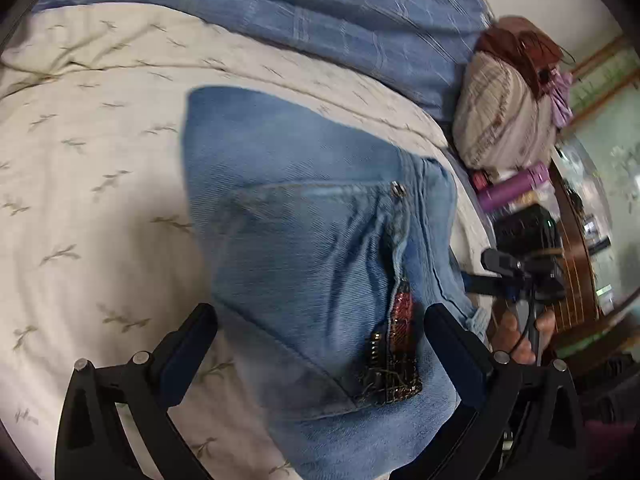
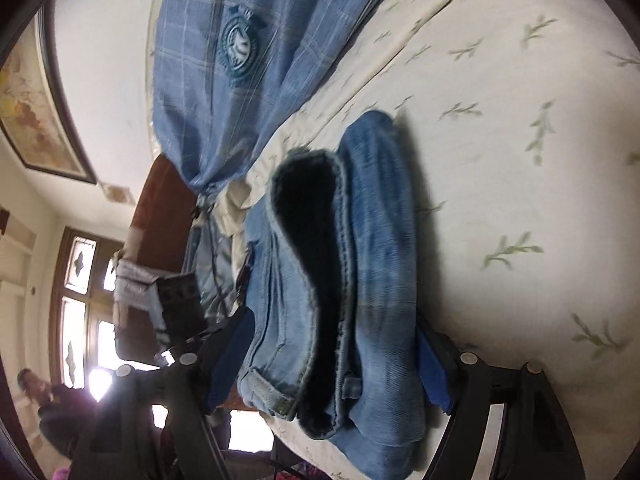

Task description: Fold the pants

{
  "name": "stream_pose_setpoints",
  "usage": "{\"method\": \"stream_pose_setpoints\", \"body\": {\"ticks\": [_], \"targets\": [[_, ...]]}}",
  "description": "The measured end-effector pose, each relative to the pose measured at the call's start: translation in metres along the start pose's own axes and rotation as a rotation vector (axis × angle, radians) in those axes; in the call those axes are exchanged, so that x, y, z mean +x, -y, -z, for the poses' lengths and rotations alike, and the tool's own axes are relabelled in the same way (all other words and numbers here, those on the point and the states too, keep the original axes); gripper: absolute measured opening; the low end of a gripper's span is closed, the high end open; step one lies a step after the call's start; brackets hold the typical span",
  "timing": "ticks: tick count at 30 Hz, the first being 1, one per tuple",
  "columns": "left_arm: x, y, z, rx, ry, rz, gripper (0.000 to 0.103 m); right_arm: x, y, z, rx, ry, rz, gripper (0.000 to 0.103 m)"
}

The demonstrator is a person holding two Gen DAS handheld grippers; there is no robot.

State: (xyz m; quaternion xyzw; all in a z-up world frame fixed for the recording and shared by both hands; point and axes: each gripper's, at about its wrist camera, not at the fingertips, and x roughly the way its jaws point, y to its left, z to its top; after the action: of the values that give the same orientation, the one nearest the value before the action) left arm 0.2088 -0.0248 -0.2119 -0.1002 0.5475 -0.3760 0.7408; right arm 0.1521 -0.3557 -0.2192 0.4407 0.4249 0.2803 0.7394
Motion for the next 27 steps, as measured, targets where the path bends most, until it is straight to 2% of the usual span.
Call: {"method": "stream_pose_setpoints", "body": {"ticks": [7,9,13,16,20,27], "targets": [[0.004,0.002,-0.003,0.021,-0.009,0.02,0.101,0.007,-0.002,-0.001,-0.017,-0.025,-0.035,0.078],[0.003,0.004,-0.002,0.028,-0.01,0.007,0.097,0.01,-0.008,0.002,-0.038,-0.019,-0.022,0.072],[0.0,0.012,-0.004,0.051,-0.007,-0.026,0.089,0.016,-0.023,0.008,-0.104,-0.019,0.109,0.045],[-0.002,0.02,-0.006,0.076,-0.006,-0.054,0.084,0.016,-0.034,0.01,-0.147,-0.016,0.2,0.035],[-0.007,0.028,-0.008,0.093,0.002,-0.087,0.078,0.017,-0.053,0.012,-0.216,-0.013,0.285,0.031],[-0.028,0.035,-0.015,0.092,0.038,-0.095,0.072,0.015,-0.087,0.011,-0.287,0.005,0.343,0.028]]}}
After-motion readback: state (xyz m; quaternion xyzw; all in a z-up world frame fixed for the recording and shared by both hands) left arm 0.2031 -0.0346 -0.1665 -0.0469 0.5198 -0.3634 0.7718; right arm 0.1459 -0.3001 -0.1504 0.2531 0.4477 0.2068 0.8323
